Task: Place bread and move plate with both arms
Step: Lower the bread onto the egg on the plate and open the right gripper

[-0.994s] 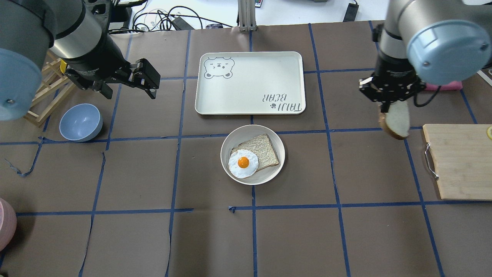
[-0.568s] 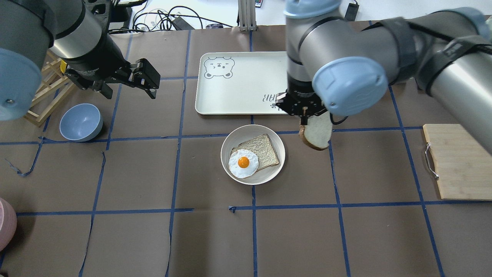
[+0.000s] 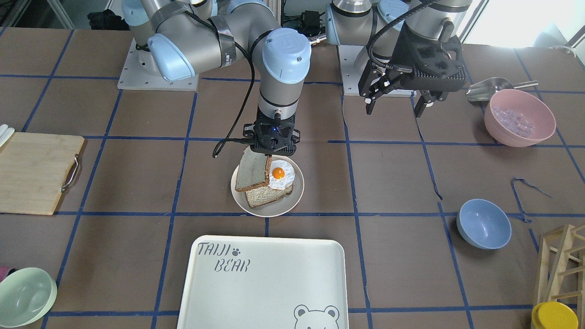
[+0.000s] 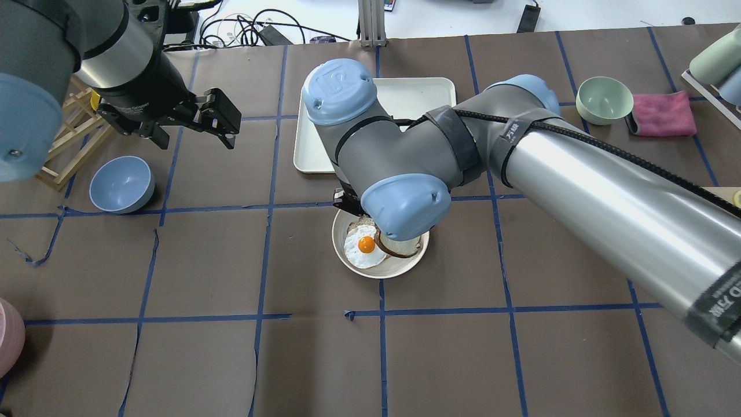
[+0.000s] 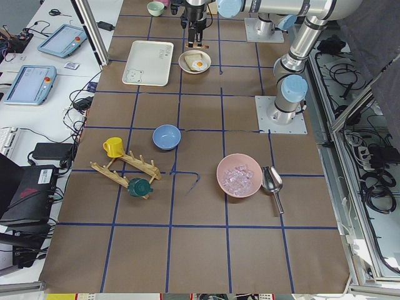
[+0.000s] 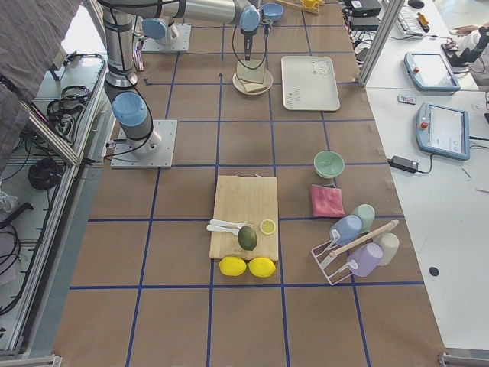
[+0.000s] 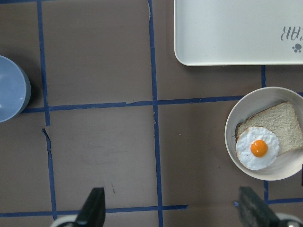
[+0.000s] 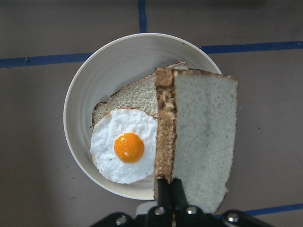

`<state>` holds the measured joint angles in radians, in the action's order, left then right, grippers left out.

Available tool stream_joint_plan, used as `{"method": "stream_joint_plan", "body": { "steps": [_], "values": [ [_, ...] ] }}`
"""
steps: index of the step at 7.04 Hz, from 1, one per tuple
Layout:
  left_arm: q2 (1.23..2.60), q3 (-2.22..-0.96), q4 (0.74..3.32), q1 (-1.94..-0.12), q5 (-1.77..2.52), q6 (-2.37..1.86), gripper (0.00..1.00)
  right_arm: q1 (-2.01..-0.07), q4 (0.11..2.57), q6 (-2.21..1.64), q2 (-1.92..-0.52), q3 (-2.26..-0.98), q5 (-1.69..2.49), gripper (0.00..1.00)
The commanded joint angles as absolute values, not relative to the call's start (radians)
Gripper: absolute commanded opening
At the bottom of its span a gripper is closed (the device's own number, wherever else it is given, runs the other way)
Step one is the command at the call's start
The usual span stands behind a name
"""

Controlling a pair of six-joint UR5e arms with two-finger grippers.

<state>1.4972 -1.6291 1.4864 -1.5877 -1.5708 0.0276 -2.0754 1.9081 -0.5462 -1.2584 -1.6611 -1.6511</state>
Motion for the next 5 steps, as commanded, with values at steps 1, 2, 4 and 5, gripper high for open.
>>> {"method": "stream_joint_plan", "body": {
  "steps": [1,2,4,5],
  "values": [
    [1.497,-1.631,1.486,-1.588,-1.571,0.028,1.0,-2.079,1.998,-0.505,-1.221,-1.674,-1.652,0.0],
    [1.497,-1.631,1.486,-1.588,-1.572,0.028,1.0,-2.079,2.026,-0.505,-1.204,-1.68,-1.651,0.0],
    [1.497,-1.631,1.486,-1.588,-1.572,0.028,1.0,-2.097,2.049,-0.497,-1.198,-1.704,-1.661,0.0],
    [1.497,-1.632,1.488,-1.588,-1.572,0.028,1.0,-2.097,2.051,-0.436,-1.198,-1.706,-1.664,0.0]
  ]
}}
